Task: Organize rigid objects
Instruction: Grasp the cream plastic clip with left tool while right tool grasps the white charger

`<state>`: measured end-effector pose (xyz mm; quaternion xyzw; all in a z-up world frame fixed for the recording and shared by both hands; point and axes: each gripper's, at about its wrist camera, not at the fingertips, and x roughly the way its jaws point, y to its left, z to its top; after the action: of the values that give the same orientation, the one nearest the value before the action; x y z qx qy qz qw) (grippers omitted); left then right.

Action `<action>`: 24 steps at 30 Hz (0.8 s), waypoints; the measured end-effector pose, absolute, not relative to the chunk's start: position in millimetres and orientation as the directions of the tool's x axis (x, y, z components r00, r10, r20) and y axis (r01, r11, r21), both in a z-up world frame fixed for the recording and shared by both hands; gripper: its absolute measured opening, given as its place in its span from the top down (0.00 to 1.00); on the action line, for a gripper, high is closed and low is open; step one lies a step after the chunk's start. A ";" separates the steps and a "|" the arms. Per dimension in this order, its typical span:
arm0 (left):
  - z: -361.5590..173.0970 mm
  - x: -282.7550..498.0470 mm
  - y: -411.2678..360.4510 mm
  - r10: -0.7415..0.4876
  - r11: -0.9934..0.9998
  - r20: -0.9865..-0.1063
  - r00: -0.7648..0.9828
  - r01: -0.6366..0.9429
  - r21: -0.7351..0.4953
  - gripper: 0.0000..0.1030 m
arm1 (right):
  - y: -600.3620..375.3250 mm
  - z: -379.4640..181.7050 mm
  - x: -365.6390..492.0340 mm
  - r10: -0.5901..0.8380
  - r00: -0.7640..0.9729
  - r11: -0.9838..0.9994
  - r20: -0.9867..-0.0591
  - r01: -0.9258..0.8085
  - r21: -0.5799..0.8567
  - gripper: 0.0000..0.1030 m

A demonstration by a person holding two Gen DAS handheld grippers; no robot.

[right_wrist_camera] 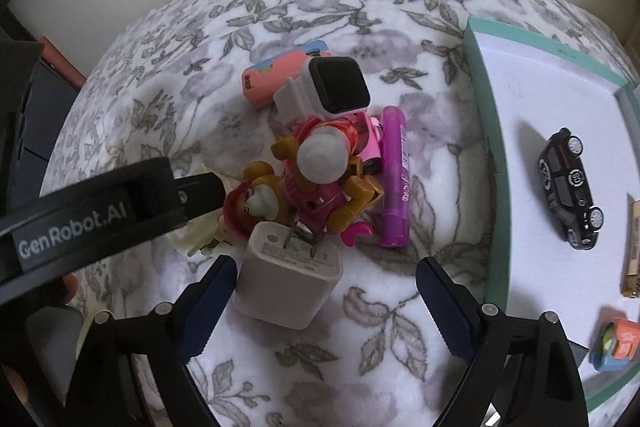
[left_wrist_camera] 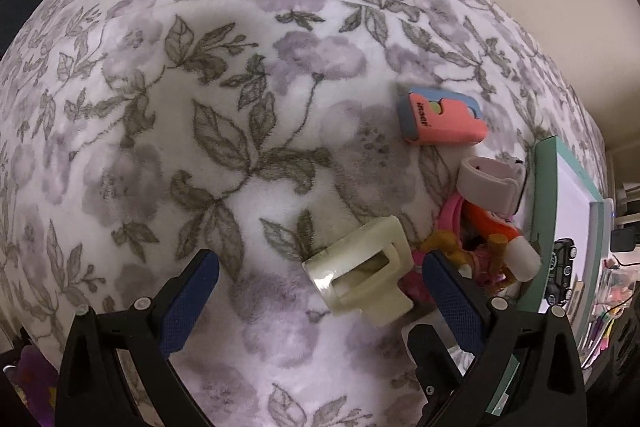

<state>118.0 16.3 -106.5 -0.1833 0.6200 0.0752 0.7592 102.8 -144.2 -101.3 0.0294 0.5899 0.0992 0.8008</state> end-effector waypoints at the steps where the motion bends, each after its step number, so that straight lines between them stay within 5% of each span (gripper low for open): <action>1: -107.2 118.4 15.7 -0.110 0.923 -0.970 0.216 -0.339 -0.180 0.02 | -143.1 -102.5 103.1 0.194 0.281 0.979 -0.940 -0.124 0.164 0.11; 4: -108.1 118.4 13.9 -0.098 0.928 -0.973 0.208 -0.334 -0.165 0.04 | -139.5 -105.4 102.6 0.186 0.275 0.979 -0.943 -0.133 0.154 0.19; 13: -109.6 120.5 7.8 -0.160 0.922 -0.965 0.207 -0.318 -0.221 0.36 | -143.8 -103.8 103.5 0.165 0.282 0.983 -0.945 -0.125 0.134 0.44; 18: -104.8 122.2 1.9 -0.183 0.925 -0.960 0.211 -0.294 -0.241 0.57 | -153.0 -103.1 102.7 0.173 0.266 0.983 -0.948 -0.109 0.148 0.44; 24: -100.5 120.9 0.3 -0.161 0.938 -0.964 0.212 -0.270 -0.216 0.62 | -156.7 -99.8 100.6 0.176 0.259 0.982 -0.950 -0.107 0.153 0.46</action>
<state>120.9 0.3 -100.5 -0.1722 0.6266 0.0359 0.7592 100.6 -156.7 -99.8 0.0287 0.6019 0.0893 0.7930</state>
